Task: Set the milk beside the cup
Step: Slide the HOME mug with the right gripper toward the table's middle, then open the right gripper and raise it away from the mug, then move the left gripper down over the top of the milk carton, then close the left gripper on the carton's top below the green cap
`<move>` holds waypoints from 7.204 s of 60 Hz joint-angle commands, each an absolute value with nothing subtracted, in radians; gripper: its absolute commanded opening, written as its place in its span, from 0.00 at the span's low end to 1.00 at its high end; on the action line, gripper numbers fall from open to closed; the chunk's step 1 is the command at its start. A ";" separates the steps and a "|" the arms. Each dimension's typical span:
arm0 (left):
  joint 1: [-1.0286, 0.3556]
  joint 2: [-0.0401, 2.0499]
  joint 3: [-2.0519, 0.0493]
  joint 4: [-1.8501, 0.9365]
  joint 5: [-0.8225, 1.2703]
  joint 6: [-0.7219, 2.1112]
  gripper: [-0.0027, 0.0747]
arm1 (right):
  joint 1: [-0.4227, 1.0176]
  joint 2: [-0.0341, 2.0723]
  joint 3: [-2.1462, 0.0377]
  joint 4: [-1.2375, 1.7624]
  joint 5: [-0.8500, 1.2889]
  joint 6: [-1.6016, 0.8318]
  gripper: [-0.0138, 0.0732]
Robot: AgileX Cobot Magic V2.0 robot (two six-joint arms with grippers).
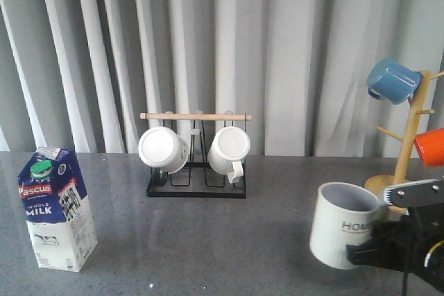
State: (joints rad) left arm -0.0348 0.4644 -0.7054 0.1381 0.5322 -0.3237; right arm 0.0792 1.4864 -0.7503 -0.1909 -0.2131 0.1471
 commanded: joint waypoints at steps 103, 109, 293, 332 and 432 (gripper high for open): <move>-0.034 0.478 -0.736 0.142 0.522 -0.324 0.57 | 0.347 1.331 -0.860 -0.078 0.329 0.155 0.62; -0.034 0.478 -0.736 0.142 0.521 -0.324 0.57 | 0.347 1.225 -0.857 -0.078 0.449 0.155 0.58; -0.034 1.561 -2.066 -0.165 1.252 -0.022 0.75 | 0.345 0.477 -0.427 -0.245 0.693 0.163 0.15; -0.034 1.652 -2.052 -0.063 1.252 0.041 0.75 | 0.345 0.477 -0.427 -0.244 0.693 0.163 0.15; -0.034 1.912 -2.018 0.011 1.251 0.060 0.71 | 0.345 0.477 -0.427 -0.244 0.692 0.163 0.15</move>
State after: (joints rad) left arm -0.0348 1.9508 -1.9997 0.0075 1.2643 0.0616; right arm 0.3467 0.4730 -0.4008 -0.2239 0.7457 0.1646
